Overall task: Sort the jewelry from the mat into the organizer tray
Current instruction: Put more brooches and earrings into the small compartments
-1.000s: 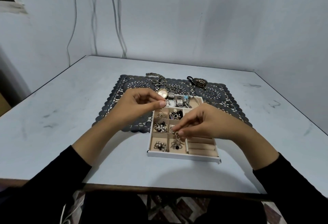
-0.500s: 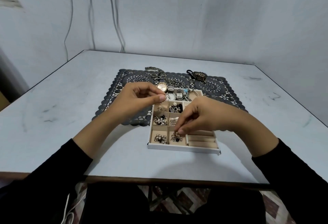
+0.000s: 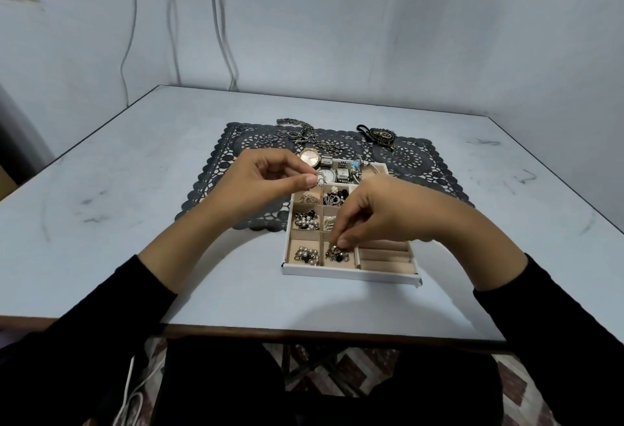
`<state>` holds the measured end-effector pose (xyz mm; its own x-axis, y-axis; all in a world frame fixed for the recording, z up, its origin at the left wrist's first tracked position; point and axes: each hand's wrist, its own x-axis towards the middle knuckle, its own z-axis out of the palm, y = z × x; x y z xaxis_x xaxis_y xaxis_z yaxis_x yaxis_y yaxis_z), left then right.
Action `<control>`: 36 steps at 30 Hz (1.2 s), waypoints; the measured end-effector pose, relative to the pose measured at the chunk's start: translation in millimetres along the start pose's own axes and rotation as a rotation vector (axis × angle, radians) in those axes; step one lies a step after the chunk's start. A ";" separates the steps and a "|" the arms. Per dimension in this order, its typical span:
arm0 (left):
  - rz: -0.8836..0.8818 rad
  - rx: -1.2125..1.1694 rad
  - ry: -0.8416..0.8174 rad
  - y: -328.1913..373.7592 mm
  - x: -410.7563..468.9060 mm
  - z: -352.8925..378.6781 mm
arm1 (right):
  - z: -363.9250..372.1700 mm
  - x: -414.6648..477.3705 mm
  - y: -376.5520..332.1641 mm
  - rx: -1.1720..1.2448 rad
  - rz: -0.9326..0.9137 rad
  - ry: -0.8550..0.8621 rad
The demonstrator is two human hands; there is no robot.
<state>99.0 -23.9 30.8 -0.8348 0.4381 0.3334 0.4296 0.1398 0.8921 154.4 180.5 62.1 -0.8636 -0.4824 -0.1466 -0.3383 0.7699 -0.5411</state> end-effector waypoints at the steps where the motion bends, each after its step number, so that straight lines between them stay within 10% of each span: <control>1: -0.002 -0.005 -0.002 -0.2 -0.7 0.0 | -1.0 -2.2 1.8 0.055 -0.003 0.007; 8: -0.028 -0.007 -0.036 -0.9 -4.5 -2.8 | -2.9 -11.5 33.3 0.431 -0.010 0.438; 14: -0.042 -0.022 -0.099 -1.0 -4.1 -0.9 | 5.6 -4.0 70.5 0.242 0.228 0.864; 24: -0.087 0.088 -0.280 -4.6 -0.3 -3.5 | 19.5 1.8 118.4 -0.200 0.380 0.715; 36: -0.227 0.207 -0.553 14.6 1.5 -11.6 | 18.1 -5.5 120.3 -0.184 0.385 0.667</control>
<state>100.1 -31.5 47.9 -0.6352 0.7639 -0.1142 0.3662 0.4280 0.8262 125.2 268.1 -17.2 -0.9546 0.1392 0.2633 0.0237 0.9168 -0.3987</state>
